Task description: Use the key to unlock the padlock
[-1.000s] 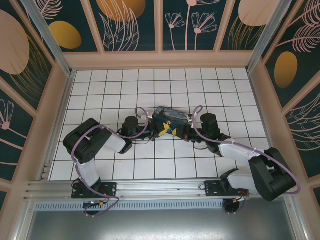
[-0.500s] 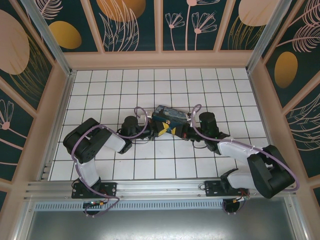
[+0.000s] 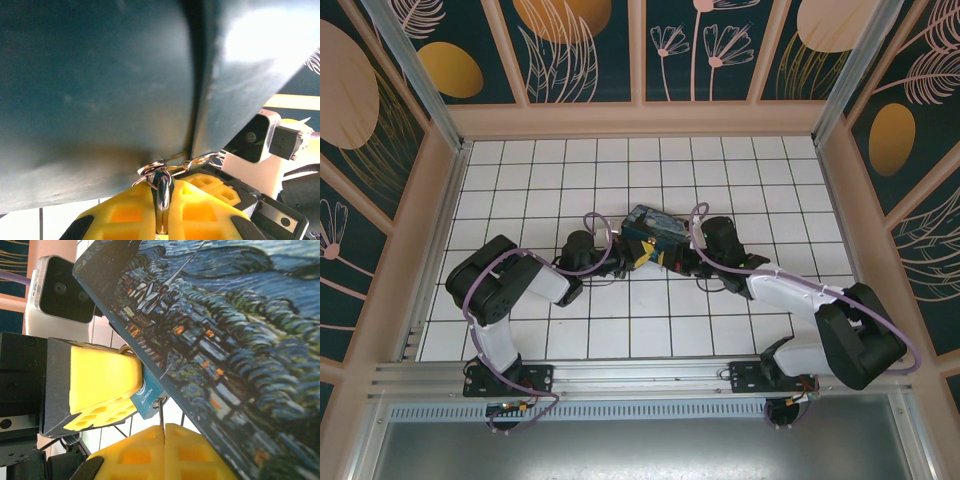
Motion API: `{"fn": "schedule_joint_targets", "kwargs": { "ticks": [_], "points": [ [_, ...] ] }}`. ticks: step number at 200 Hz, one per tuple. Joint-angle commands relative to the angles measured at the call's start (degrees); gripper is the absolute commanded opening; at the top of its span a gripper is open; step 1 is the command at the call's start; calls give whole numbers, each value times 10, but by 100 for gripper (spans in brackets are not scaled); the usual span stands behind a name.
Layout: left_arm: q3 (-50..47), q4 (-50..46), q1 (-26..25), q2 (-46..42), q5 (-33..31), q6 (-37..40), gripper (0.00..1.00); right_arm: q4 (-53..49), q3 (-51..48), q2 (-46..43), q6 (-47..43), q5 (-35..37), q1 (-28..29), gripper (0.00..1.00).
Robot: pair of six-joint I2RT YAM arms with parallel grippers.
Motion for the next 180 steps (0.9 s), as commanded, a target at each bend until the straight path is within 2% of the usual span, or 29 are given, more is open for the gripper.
{"fn": "schedule_joint_targets", "kwargs": {
  "ticks": [1, 25, 82, 110, 126, 149, 180],
  "points": [
    [2, 43, -15, -7, 53, 3, 0, 94, -21, -7, 26, -21, -29, 0],
    [0, 41, -15, -10, 54, 5, 0, 152, -32, -6, 55, -60, -47, 0],
    [-1, 39, -15, -13, 54, 9, 0, 180, -28, 8, 66, -93, -54, 0],
    [0, 39, -15, -10, 55, 10, 0, 275, -32, 35, 119, -141, -50, 0],
    [0, 39, -15, -9, 54, 10, 0, 287, -19, 52, 132, -156, -47, 0],
    [0, 39, -15, -8, 54, 10, 0, 197, 22, 61, 84, -131, -32, 0],
    [0, 39, -15, -10, 55, 11, 0, 7, 94, 56, -30, -10, -3, 0]
  ]
}}
